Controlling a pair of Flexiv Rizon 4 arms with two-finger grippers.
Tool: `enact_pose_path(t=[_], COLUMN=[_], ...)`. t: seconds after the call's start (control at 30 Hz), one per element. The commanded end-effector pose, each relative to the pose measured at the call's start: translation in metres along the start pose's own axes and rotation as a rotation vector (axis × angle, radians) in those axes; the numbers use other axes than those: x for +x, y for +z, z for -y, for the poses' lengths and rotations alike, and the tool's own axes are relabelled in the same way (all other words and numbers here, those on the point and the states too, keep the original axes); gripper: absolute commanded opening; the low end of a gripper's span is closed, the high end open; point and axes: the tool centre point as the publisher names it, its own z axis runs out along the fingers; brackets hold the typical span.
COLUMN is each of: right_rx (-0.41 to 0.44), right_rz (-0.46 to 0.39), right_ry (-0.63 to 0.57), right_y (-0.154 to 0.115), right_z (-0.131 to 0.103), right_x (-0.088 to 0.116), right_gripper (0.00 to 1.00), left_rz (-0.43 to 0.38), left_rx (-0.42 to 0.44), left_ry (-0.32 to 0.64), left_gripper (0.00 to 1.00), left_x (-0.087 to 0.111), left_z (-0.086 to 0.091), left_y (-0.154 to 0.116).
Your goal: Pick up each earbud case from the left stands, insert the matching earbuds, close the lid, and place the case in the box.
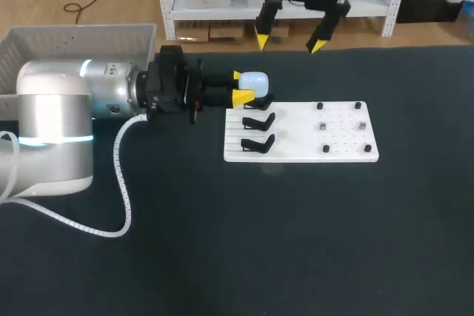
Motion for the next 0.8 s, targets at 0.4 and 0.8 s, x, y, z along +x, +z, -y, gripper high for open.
enact_pose_path(t=[0.4, 0.8], right_rx=[0.108, 0.099], right_rz=[0.301, 0.298], right_ry=[-0.104, -0.099], right_y=[-0.044, -0.042], right_z=[-0.011, -0.008], right_x=[0.096, 0.095], right_gripper=[1.0, 1.0], left_rz=[0.017, -0.118], left_rx=[-0.108, -0.418], left_ry=[-0.09, -0.052], left_gripper=[0.0, 0.0], left_x=[-0.04, -0.103], left_z=[-0.007, -0.026], left_y=[-0.028, -0.114])
